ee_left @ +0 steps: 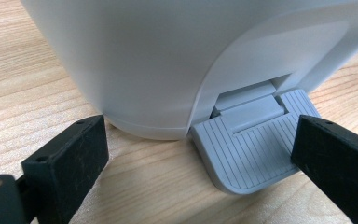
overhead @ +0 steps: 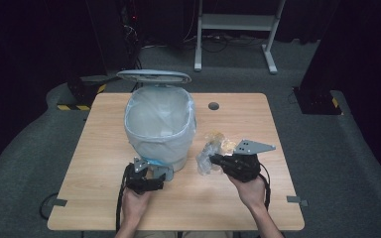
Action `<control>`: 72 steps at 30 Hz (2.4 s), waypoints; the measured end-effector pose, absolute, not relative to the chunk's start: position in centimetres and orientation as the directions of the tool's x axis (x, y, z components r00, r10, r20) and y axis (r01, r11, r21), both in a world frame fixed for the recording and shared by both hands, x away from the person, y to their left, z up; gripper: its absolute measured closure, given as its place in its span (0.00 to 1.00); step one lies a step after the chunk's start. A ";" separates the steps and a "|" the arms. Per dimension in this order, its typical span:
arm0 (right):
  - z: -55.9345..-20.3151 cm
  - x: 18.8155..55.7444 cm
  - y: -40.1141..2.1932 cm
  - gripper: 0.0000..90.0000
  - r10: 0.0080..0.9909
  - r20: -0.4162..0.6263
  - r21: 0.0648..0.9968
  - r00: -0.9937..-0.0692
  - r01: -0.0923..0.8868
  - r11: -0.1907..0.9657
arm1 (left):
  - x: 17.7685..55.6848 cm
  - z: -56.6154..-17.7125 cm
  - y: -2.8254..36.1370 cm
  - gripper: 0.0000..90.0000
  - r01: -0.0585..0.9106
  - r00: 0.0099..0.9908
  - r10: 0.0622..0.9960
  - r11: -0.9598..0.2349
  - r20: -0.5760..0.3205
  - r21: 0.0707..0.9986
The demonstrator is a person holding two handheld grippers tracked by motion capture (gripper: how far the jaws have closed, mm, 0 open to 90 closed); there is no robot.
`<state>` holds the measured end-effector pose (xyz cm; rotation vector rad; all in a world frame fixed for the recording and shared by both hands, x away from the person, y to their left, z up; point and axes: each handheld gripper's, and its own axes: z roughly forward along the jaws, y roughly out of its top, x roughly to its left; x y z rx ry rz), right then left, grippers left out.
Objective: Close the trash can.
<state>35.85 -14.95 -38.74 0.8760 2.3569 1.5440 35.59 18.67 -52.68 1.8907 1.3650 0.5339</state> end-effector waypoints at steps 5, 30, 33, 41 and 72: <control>-37.8 35.9 -14.8 0.97 0.561 0.154 0.892 -0.814 0.358 0.275 | 35.6 -52.7 18.7 0.05 0.630 0.350 0.933 -0.168 -0.084 0.758; -33.4 36.6 -14.8 0.97 0.530 0.133 0.921 -0.837 0.302 0.245 | 35.6 -52.7 18.7 0.05 0.630 0.350 0.933 -0.166 -0.086 0.758; -33.0 36.9 -14.5 0.97 0.528 0.127 0.921 -0.840 0.297 0.252 | 35.6 -52.7 18.6 0.05 0.637 0.350 0.932 -0.160 -0.098 0.754; -31.5 37.4 -13.6 0.97 0.514 0.108 0.928 -0.851 0.272 0.255 | 35.6 -52.7 18.6 0.05 0.636 0.350 0.932 -0.160 -0.097 0.755; -27.2 40.8 -7.1 0.97 0.448 0.073 0.929 -0.891 0.224 0.295 | 35.6 -52.7 18.6 0.05 0.628 0.348 0.934 -0.164 -0.085 0.761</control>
